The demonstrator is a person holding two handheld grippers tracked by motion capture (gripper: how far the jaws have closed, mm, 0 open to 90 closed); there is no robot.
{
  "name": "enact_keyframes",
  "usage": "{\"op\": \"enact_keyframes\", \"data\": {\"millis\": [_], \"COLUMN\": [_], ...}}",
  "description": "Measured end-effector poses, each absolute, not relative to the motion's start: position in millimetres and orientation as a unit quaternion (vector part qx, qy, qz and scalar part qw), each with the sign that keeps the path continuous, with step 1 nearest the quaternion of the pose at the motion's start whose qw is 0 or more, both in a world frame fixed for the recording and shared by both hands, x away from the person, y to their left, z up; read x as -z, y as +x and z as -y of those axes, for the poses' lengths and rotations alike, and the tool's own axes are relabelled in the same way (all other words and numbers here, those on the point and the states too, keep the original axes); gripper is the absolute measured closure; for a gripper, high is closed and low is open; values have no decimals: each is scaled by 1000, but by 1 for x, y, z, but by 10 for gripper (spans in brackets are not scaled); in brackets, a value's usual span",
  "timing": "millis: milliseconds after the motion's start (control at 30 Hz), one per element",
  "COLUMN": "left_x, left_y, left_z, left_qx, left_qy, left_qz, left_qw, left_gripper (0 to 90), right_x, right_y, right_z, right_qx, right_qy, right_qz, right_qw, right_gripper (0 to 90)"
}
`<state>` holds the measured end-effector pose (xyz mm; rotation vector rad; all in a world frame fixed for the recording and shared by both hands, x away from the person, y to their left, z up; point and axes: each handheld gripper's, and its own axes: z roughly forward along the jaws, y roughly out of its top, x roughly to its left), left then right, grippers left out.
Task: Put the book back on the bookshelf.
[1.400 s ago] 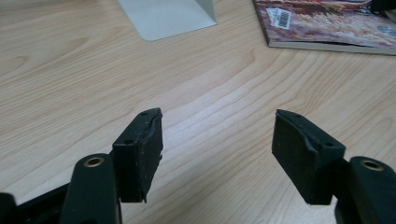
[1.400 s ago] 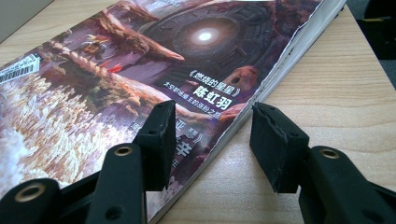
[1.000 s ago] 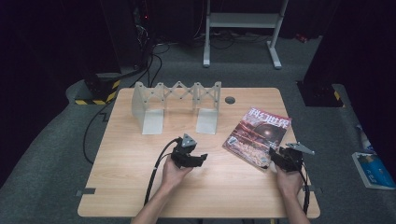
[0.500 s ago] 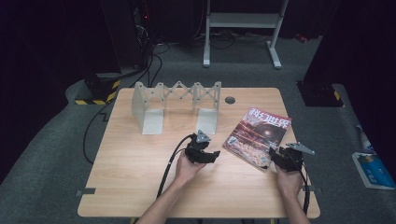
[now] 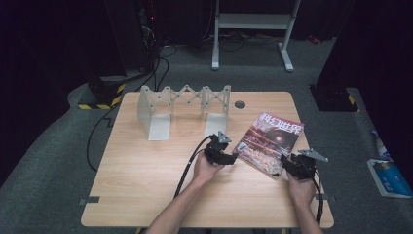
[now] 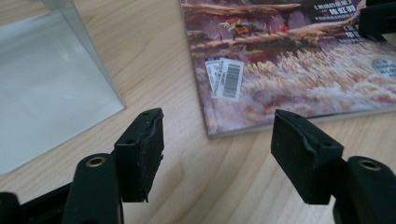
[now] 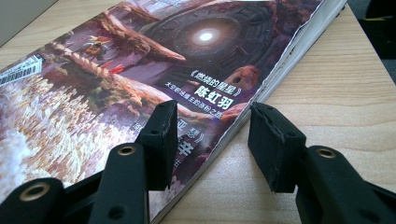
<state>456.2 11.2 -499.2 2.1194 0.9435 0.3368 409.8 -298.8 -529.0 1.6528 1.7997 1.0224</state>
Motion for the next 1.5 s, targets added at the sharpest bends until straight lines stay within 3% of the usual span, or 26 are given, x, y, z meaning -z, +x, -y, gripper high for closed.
{"op": "enact_keyframes", "data": {"millis": [567,733,1500], "left_x": [513,518,521], "left_y": [486,492,499], "left_z": [21,24,42], "left_qx": [-131,-108,-119], "left_qy": [826,808,815], "left_qz": [-390,-417,-403], "left_qw": [386,403,399], "left_gripper": [350,347,343], "right_x": [529,529,529], "right_y": [409,409,409], "right_z": [298,298,299], "right_qx": [-376,-377,-380], "right_qy": [606,606,604], "right_qz": [-657,-656,-659], "right_qw": [245,244,238], "right_gripper": [535,541,553]}}
